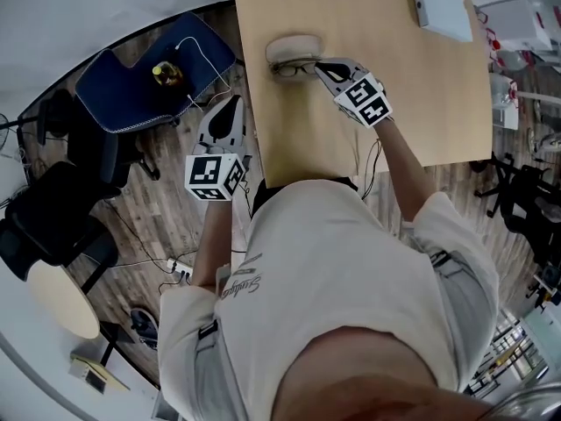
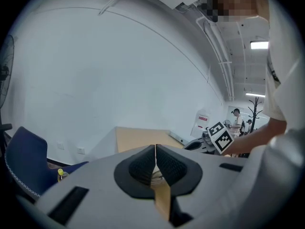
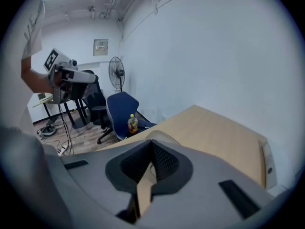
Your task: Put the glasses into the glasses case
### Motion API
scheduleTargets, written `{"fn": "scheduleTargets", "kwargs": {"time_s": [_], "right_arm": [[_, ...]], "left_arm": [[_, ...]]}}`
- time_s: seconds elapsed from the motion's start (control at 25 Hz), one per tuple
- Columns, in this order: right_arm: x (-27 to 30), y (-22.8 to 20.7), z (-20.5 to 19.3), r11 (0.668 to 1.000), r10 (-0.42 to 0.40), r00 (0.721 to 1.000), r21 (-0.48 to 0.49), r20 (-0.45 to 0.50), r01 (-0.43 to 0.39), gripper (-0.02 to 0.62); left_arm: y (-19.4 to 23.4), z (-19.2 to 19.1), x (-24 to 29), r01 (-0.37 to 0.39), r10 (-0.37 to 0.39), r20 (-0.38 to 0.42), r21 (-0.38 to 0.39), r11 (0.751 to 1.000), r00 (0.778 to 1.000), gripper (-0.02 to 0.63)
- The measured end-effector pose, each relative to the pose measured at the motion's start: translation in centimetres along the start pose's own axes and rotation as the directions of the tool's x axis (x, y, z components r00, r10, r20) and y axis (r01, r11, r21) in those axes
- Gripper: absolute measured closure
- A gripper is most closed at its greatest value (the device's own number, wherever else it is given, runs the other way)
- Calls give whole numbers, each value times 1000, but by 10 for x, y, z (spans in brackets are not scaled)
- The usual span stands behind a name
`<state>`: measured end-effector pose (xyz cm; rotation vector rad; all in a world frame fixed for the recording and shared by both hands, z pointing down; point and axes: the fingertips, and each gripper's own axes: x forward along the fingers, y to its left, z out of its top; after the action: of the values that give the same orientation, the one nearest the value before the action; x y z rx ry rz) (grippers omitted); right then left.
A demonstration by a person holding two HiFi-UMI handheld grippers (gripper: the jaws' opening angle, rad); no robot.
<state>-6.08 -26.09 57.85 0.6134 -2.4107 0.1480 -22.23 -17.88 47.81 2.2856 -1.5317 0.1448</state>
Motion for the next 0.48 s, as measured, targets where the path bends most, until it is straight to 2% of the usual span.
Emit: {"fn": "scheduleTargets", "kwargs": {"time_s": [0.32, 0.48], "right_arm": [[-57, 2, 17, 983, -77, 989, 175, 129, 54, 600], [-79, 3, 26, 979, -109, 978, 188, 176, 76, 600]], "left_arm": [[-16, 18, -10, 0, -1, 27, 42, 999, 1000, 589], [-19, 23, -17, -5, 3, 39, 62, 998, 999, 589]]}}
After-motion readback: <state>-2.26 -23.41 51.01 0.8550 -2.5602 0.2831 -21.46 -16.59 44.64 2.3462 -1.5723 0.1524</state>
